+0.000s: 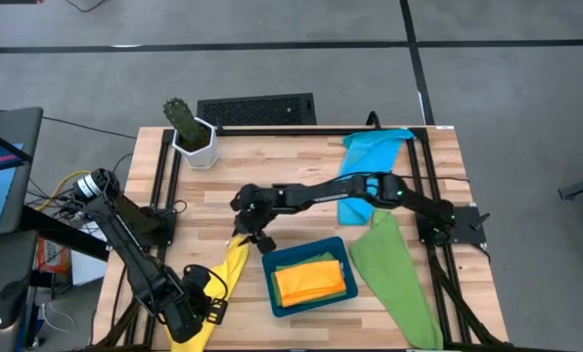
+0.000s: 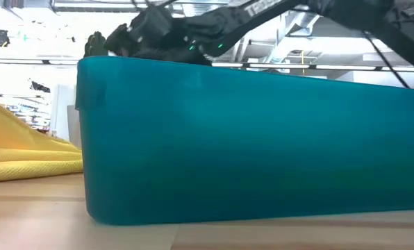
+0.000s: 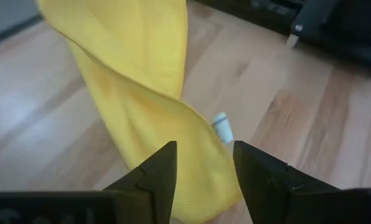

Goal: Fold microfiber towels
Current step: Fold the yellow microfiber towel

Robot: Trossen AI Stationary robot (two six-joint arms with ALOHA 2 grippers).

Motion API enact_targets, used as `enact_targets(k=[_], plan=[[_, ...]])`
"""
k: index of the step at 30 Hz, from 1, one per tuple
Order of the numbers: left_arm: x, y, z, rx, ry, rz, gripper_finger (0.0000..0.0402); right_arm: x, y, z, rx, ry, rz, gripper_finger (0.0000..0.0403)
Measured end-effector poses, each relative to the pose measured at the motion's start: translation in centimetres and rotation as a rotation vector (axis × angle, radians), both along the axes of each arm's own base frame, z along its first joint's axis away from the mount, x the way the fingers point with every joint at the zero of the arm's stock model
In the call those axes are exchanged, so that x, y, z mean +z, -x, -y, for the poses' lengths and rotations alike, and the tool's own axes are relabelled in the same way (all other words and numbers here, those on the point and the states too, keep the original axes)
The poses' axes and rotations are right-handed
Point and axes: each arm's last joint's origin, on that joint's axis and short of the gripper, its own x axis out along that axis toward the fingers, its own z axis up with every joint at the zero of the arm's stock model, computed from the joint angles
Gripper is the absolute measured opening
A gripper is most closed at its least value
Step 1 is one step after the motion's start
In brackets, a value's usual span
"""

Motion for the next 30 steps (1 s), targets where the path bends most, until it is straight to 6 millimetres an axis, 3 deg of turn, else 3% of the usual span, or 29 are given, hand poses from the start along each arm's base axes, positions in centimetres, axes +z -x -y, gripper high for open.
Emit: enact_targets(k=[9,17,22,27,30], plan=[[0.0,0.0,0.1,-0.001,0.007,0.001,0.0001,-2.8,-2.2,0.2,0.013,0.022,0.005,0.0180],[0.0,0.0,0.1,-0.001,0.010,0.002,0.0001,-3.2,-2.0,0.4,0.058,0.079,0.007,0.0168],[0.0,0.0,0.1,0.000,0.008,0.001,0.0001,-3.3,-1.9,0.4,0.064,0.087,-0.007,0.0119],[0.0,0.0,0.0,0.006,-0.009,0.013,0.0001,-3.7,-1.6,-1.0,0.085,0.144,-0.038,0.0020],[0.0,-0.2,-0.1,0.040,-0.018,0.029,0.0001,-3.3,-1.3,-1.4,0.017,0.164,-0.086,0.0013]])
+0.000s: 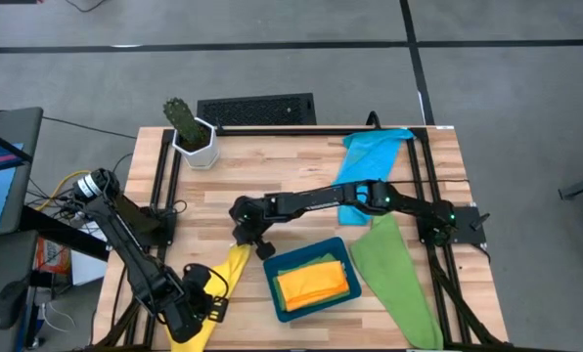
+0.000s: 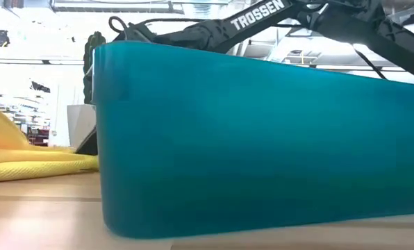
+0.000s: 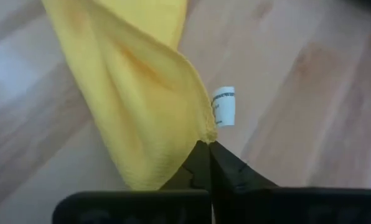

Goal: Fold microfiber towels
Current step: Fold the yellow microfiber towel

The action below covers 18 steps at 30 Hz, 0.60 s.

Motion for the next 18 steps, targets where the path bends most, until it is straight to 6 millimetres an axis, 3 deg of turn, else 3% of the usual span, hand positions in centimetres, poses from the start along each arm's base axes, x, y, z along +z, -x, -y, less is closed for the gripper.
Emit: enact_targets(k=[3,8,12,18], plan=[[0.3,-0.2,-0.2,0.034,-0.013,0.023,0.0001,2.8,0.6,0.1,-0.045,-0.014,-0.020,0.0007],[2.8,-0.4,-2.0,0.078,-0.128,0.037,0.0001,12.3,3.2,2.4,-0.177,-0.055,0.027,0.0005],[6.5,-0.2,-5.0,0.156,-0.287,0.066,0.0001,17.4,6.3,5.8,-0.327,-0.048,0.010,0.0003],[12.3,0.4,-11.6,0.208,-0.589,0.218,0.0001,24.9,12.6,11.5,-0.554,-0.006,0.044,0.0003]])
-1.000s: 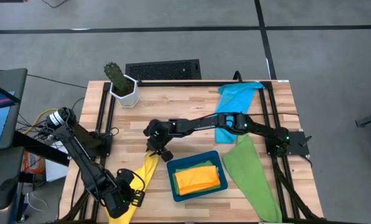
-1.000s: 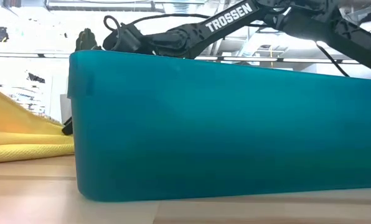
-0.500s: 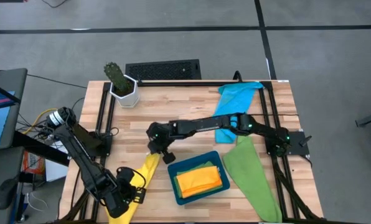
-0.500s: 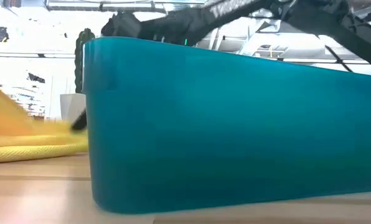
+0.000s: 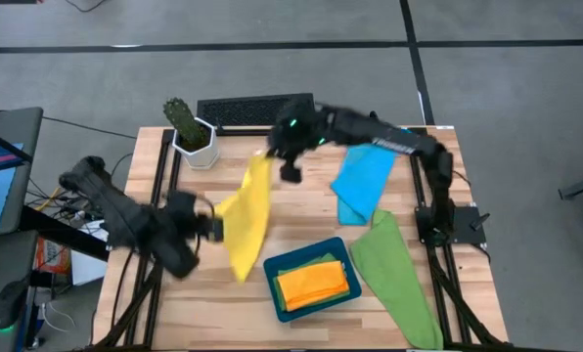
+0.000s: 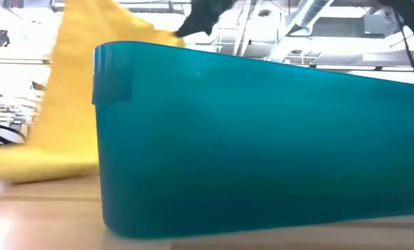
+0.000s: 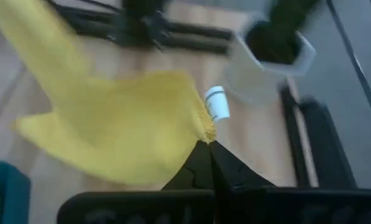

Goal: Fold microfiber towels
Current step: Fold the yellow microfiber towel

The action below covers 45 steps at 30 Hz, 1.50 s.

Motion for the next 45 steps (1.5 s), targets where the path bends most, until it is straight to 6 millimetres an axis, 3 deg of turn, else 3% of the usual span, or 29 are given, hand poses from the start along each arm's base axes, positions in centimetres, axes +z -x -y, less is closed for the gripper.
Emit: enact_targets(k=[9,13,19,23,26,30,33,38,45], plan=[[2.6,-0.3,-10.9,0.043,-0.390,-0.193,0.0001,3.5,6.3,5.7,-0.328,-0.043,-0.038,0.0003],[3.4,-1.7,-16.1,0.003,-0.464,-0.279,0.0001,3.3,7.5,8.3,-0.440,-0.027,-0.062,0.0003],[4.7,-4.3,-24.0,-0.102,-0.630,-0.235,0.0001,3.9,9.4,12.5,-0.572,0.090,-0.011,0.0003],[4.6,-4.4,-28.2,-0.077,-0.686,-0.235,0.0001,4.6,10.7,15.2,-0.658,0.152,0.061,0.0003],[4.0,-3.9,-30.0,-0.078,-0.684,-0.277,0.0001,5.1,12.1,16.5,-0.699,0.160,0.081,0.0003],[3.8,-3.7,-30.9,-0.117,-0.700,-0.321,0.0001,5.1,12.8,16.0,-0.687,0.140,0.022,0.0003],[3.9,-3.6,-30.5,-0.142,-0.699,-0.310,0.0001,4.9,12.7,14.6,-0.647,0.118,-0.037,0.0003],[2.5,-3.7,-27.9,-0.285,-0.521,-0.346,0.0001,4.0,12.3,11.3,-0.567,0.029,-0.125,0.0003],[-0.7,-5.2,-23.2,-0.479,-0.242,-0.527,0.0000,-1.0,11.0,5.1,-0.454,-0.142,-0.227,0.0003]])
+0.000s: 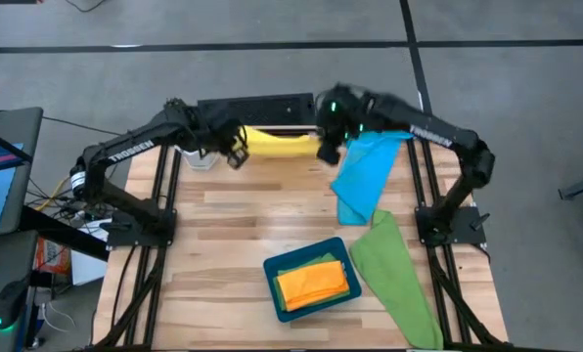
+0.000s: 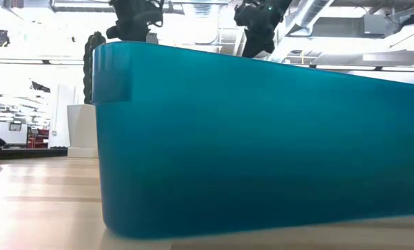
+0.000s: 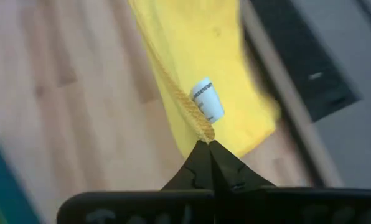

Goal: Fold microfiber towels
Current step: Fold the yellow microfiber towel

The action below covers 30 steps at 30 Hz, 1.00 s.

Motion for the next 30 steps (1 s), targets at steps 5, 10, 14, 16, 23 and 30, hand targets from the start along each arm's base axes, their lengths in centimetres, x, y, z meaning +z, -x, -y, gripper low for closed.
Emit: enact_targets(k=[5,10,14,16,23,30], plan=[[-0.5,-0.7,3.9,-0.037,0.101,-0.042,0.0000,-4.3,0.0,-5.2,0.011,-0.092,0.015,0.0003],[-0.7,-1.6,7.3,-0.056,0.125,0.002,0.0000,-7.5,0.8,-9.3,-0.007,-0.184,0.036,0.0003],[-3.0,-2.5,9.6,-0.073,0.124,0.012,0.0000,-9.3,0.9,-11.0,-0.021,-0.223,0.052,0.0003],[-4.6,-2.6,10.5,-0.061,0.134,0.003,0.0000,-9.9,0.7,-11.5,-0.019,-0.235,0.076,0.0003],[-10.3,-1.7,12.1,0.050,0.169,-0.081,0.0000,-10.7,0.7,-11.1,-0.044,-0.192,0.098,0.0003],[-12.4,-1.1,10.9,0.128,0.075,-0.115,0.0000,-11.5,1.3,-6.1,-0.126,-0.132,0.177,0.0003]])
